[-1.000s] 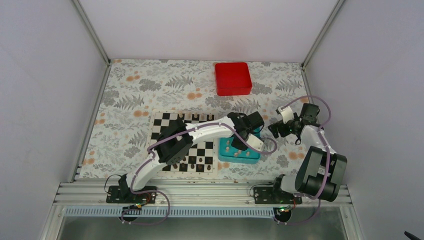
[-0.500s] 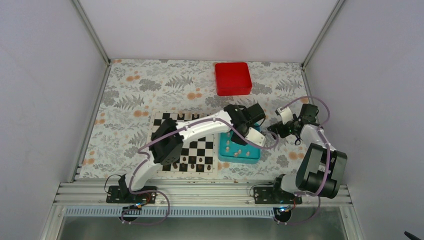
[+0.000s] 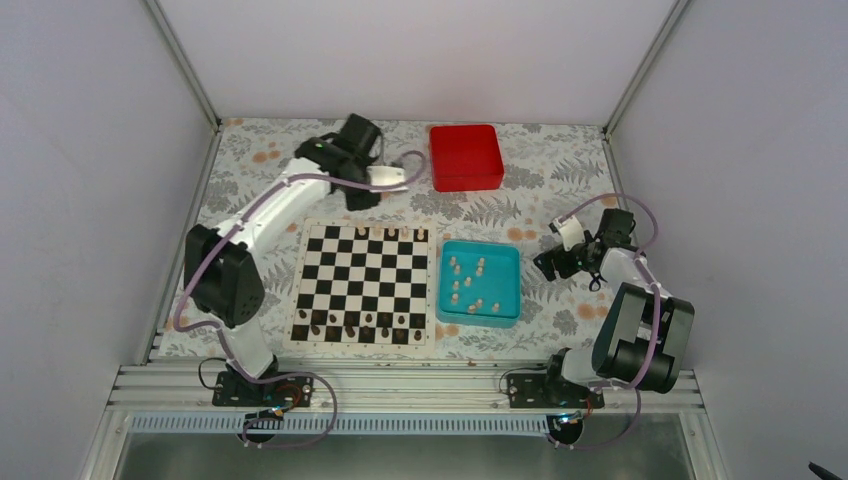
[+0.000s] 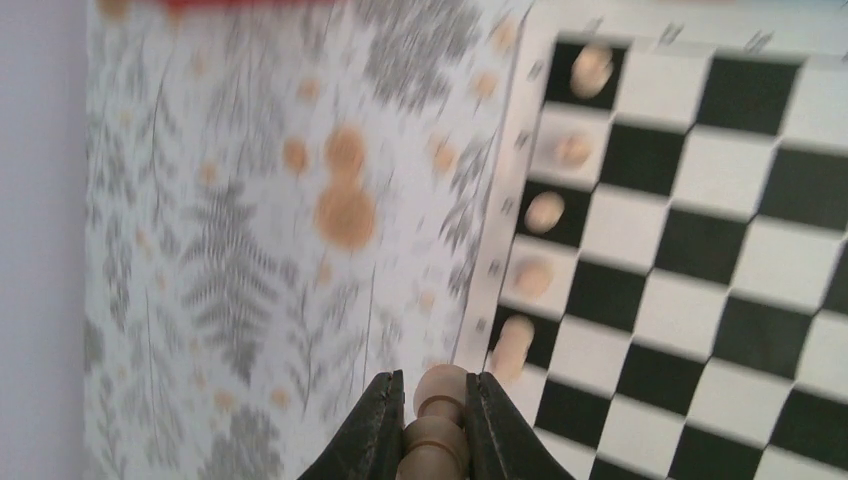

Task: Set up the chess pieces on the board
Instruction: Place the chess piece on the chessboard.

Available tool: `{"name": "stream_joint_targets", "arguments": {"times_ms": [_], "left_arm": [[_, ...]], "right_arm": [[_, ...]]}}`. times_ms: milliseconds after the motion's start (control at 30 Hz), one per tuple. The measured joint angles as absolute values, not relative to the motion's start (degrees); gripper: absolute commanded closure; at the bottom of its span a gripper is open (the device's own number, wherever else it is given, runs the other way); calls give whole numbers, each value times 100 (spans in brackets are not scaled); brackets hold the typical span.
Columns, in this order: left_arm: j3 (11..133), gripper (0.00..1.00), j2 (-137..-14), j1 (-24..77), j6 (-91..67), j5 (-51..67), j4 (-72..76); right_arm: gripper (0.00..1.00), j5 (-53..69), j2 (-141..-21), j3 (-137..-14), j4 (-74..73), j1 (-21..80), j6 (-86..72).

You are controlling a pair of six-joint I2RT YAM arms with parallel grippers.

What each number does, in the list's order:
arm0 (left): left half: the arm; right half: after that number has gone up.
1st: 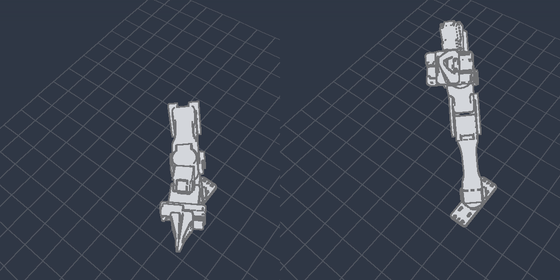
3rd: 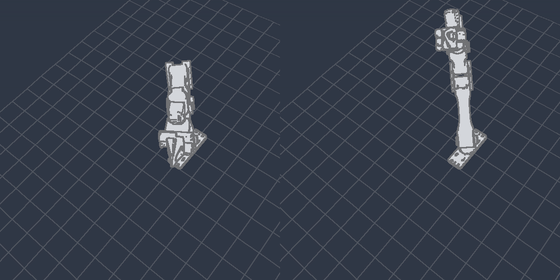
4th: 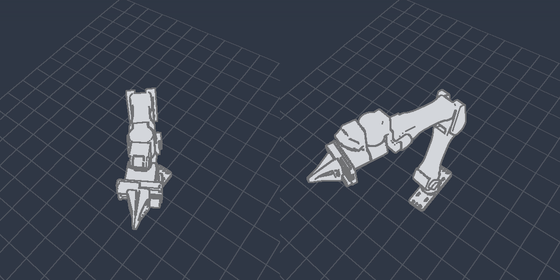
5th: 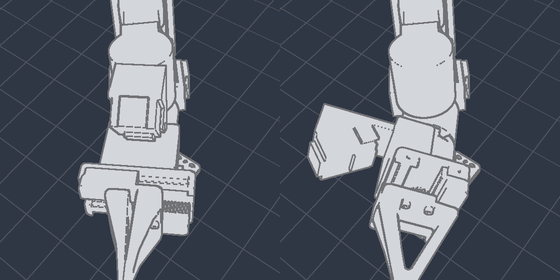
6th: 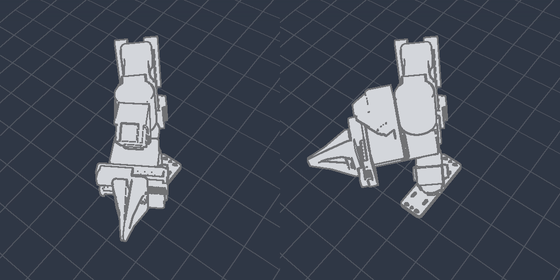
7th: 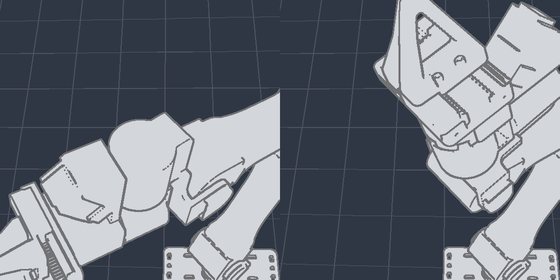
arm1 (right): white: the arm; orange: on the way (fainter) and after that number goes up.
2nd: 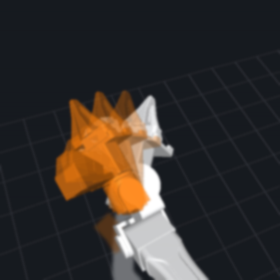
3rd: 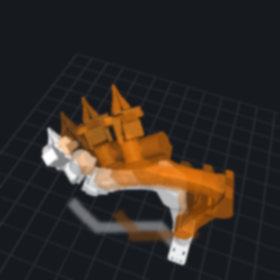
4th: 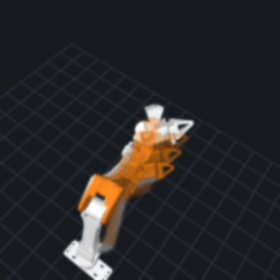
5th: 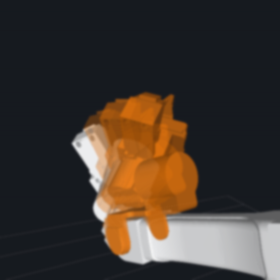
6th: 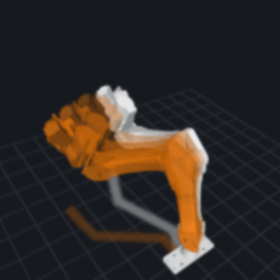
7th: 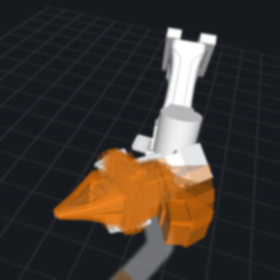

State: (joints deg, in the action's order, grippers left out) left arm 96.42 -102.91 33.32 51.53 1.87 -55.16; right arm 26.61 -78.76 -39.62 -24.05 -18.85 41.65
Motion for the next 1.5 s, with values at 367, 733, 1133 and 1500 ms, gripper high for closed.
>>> {"name": "stream_joint_targets", "arguments": {"times_ms": [367, 733, 1133, 1500], "left_arm": [[8180, 96, -10022, 1719, 5317, 591, -4735], [7655, 96, -10562, 1549, 5269, 978, -3907], [7096, 96, -10680, 1511, 5144, 1186, -3415], [6910, 96, -10683, 1463, 5120, 1271, -3199]], "right_arm": [[0, 2679, -7926, -3983, -2475, -1885, 4191], [0, 2679, -8058, -3986, -2517, -1885, 4193], [0, 2679, -8132, -3986, -2532, -1885, 4195], [0, 2679, -8178, -3986, -2534, -1885, 4198]]}}
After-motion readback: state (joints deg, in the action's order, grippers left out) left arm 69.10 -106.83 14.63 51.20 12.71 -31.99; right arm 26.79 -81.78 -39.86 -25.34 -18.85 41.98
